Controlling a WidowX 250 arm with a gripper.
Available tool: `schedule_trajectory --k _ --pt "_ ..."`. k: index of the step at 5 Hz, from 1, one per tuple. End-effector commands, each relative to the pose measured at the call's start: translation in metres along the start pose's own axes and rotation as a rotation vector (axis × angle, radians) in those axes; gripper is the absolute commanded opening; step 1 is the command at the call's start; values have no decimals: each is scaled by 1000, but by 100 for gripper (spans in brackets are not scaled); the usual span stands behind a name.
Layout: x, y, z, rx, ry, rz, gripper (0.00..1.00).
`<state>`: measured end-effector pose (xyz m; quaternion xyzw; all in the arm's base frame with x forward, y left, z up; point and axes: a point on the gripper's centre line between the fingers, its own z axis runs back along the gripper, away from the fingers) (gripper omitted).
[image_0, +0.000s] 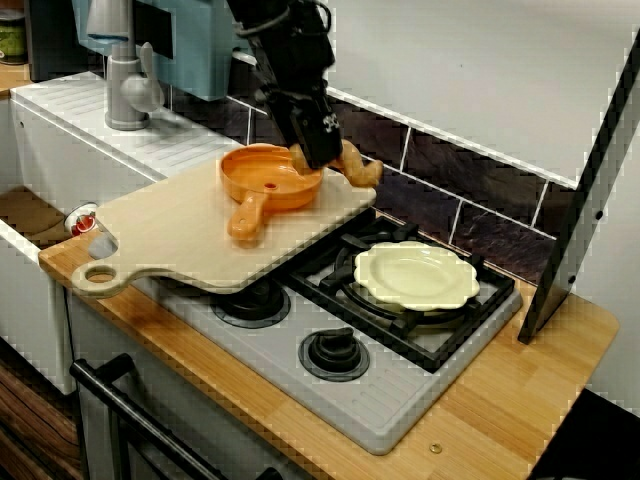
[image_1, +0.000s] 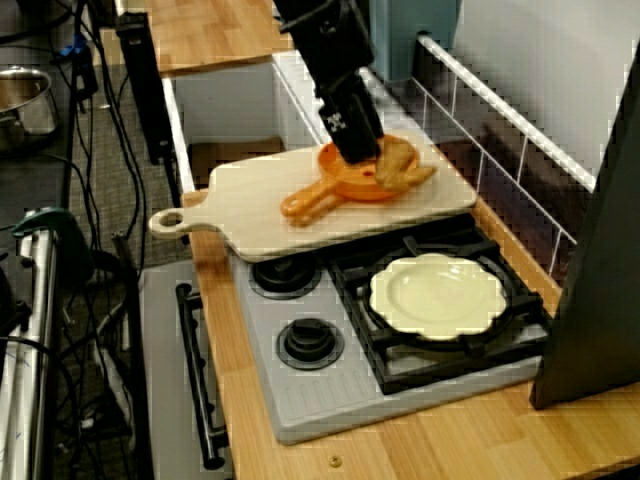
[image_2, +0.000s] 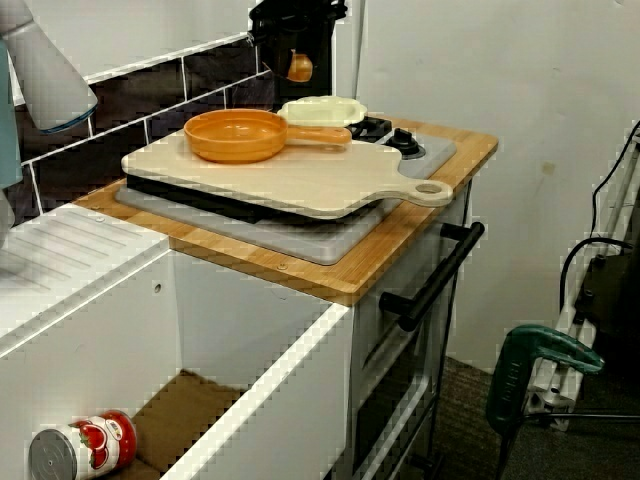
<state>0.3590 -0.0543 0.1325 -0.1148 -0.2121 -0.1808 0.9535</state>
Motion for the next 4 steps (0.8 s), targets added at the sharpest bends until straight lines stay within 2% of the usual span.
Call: schedule_trajectory --k 1,2,4 --pt "4 32 48 83 -87 33 0" --pt "-3 53 54 128 -94 59 0" --pt "-16 72 57 173 -88 60 0"
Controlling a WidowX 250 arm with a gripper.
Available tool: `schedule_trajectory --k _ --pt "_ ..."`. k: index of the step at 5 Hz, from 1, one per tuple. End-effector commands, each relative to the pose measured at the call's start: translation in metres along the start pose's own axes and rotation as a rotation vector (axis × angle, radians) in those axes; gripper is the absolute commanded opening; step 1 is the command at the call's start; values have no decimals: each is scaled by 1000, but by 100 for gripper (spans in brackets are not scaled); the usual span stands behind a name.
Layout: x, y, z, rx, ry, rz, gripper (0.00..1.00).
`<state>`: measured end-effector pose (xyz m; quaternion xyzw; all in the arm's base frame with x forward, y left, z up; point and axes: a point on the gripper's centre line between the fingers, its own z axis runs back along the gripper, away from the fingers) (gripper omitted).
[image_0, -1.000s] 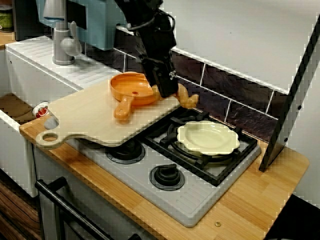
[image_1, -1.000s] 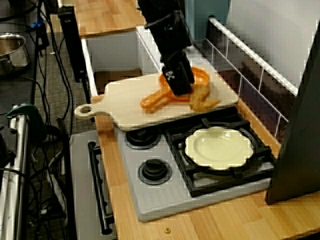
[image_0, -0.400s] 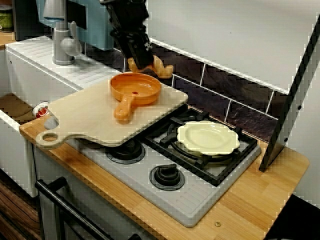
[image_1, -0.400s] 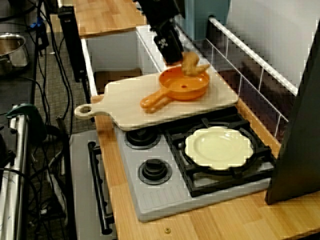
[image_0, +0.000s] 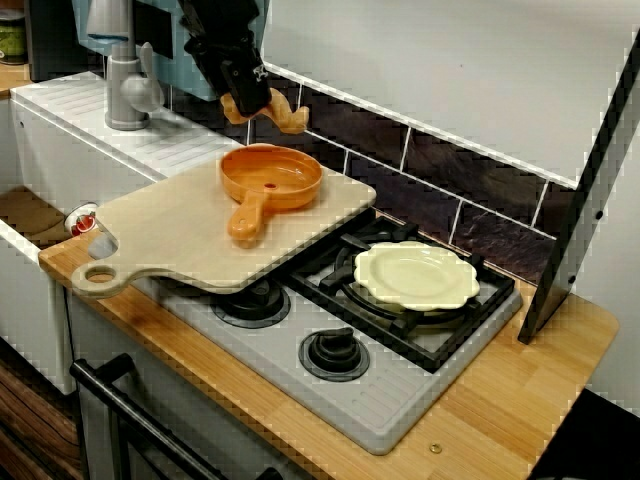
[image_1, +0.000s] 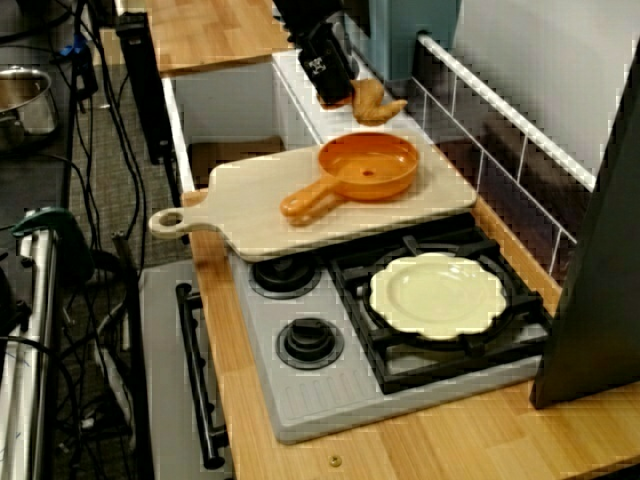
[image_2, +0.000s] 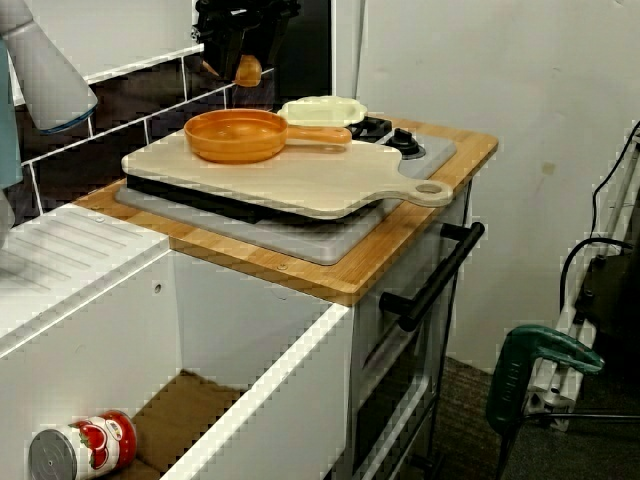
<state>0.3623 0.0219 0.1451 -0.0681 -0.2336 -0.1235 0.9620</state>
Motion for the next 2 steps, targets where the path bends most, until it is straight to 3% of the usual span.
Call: schedule_trajectory --k 1,2 --pt "-5 5 18 41 -46 -40 0" --pt "-9 0 15 25 -42 -58 0"
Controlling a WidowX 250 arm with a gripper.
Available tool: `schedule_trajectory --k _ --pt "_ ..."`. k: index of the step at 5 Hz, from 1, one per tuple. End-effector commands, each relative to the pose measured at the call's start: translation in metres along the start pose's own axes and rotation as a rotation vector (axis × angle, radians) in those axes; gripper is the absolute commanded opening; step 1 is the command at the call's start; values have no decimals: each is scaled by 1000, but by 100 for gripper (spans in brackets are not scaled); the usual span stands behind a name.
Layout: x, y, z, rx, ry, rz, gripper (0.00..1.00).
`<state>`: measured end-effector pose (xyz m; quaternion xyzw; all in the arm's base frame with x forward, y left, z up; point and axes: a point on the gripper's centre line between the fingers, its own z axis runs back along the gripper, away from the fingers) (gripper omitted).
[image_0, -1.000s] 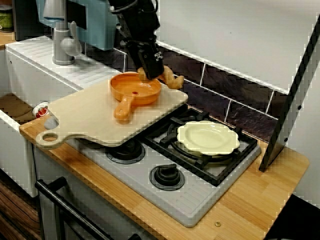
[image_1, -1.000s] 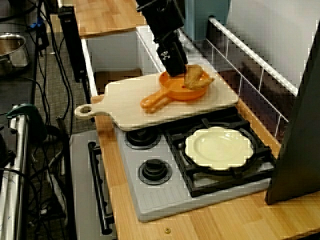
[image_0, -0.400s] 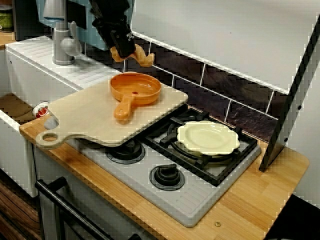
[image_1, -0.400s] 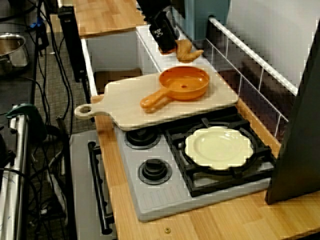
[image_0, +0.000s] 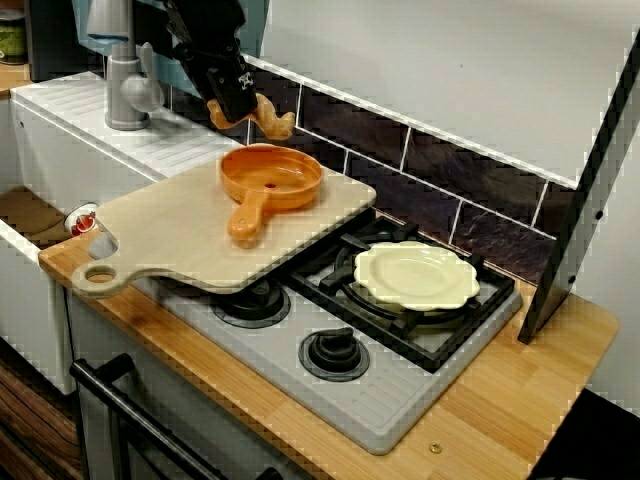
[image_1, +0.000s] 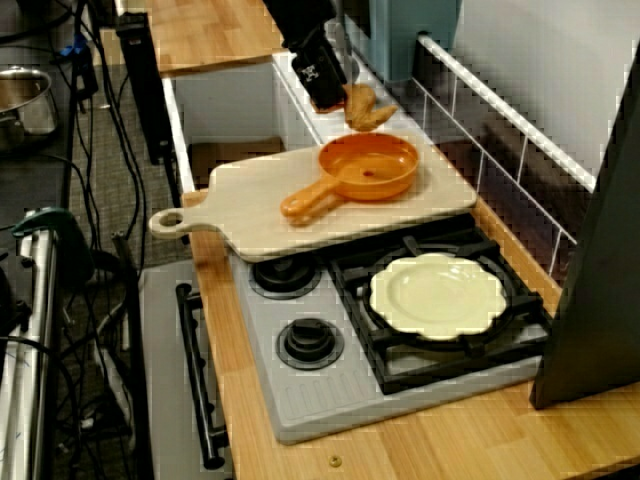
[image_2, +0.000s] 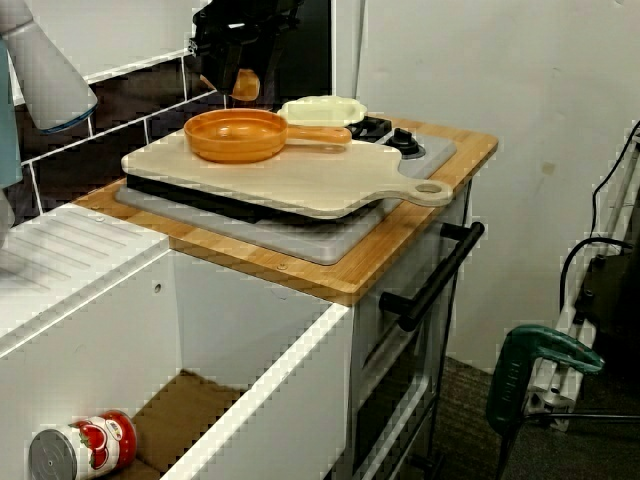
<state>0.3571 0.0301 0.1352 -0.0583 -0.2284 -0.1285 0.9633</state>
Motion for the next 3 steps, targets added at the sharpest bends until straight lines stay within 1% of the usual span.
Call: schedule_trajectory --k 1,3 --pt "-1 -8 16 7 -56 -42 0" --pt "1 -8 7 6 -48 -39 0"
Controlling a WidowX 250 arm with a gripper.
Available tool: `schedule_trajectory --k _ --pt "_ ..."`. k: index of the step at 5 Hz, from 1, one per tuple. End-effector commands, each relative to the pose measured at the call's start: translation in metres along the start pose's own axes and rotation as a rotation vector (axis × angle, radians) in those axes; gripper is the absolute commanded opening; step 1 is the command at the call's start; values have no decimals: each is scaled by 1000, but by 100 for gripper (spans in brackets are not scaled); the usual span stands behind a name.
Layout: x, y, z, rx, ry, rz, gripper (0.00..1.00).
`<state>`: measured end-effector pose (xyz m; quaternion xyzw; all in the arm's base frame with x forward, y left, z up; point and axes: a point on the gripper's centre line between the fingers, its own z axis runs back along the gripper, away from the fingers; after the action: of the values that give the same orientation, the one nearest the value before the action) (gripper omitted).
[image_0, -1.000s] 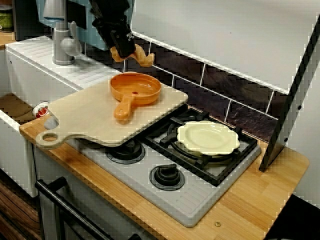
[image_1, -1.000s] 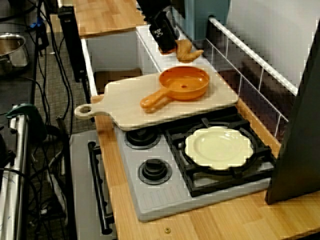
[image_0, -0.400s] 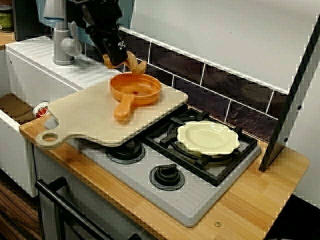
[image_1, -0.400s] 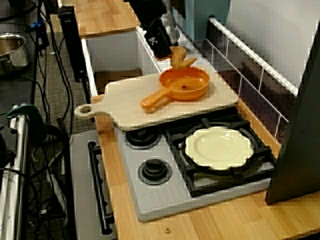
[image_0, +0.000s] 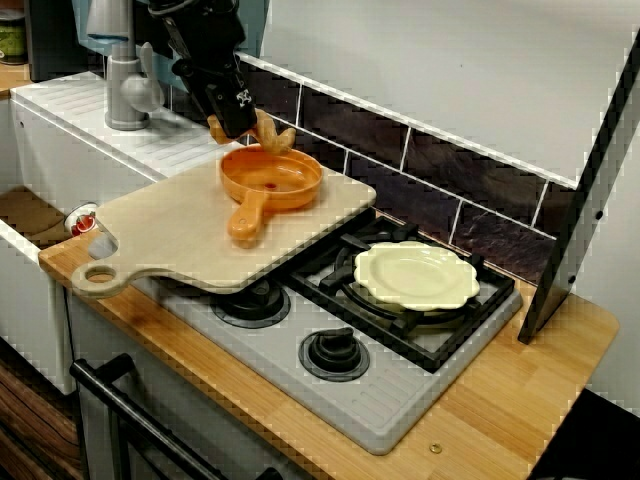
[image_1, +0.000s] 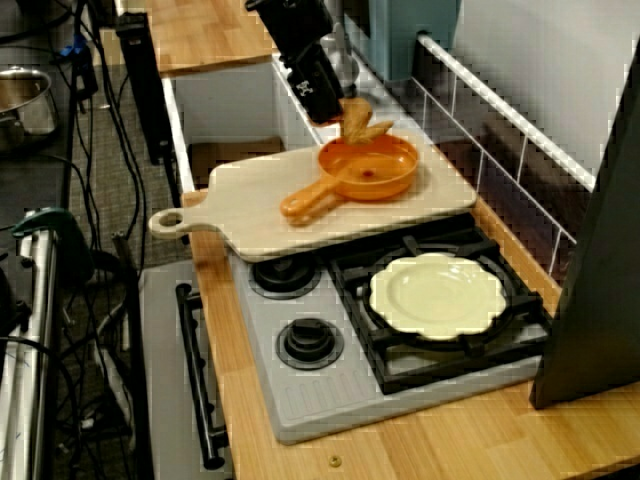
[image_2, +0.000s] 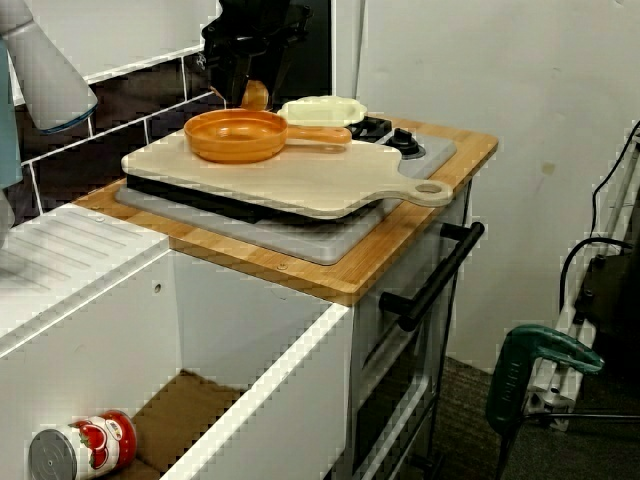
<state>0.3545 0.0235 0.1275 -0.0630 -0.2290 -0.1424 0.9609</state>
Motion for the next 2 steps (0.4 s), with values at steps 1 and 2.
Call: schedule_trajectory --k 1,2 --pt "8 -5 7 18 -55 -10 0" --pt "14 -4 3 23 -66 8 0"
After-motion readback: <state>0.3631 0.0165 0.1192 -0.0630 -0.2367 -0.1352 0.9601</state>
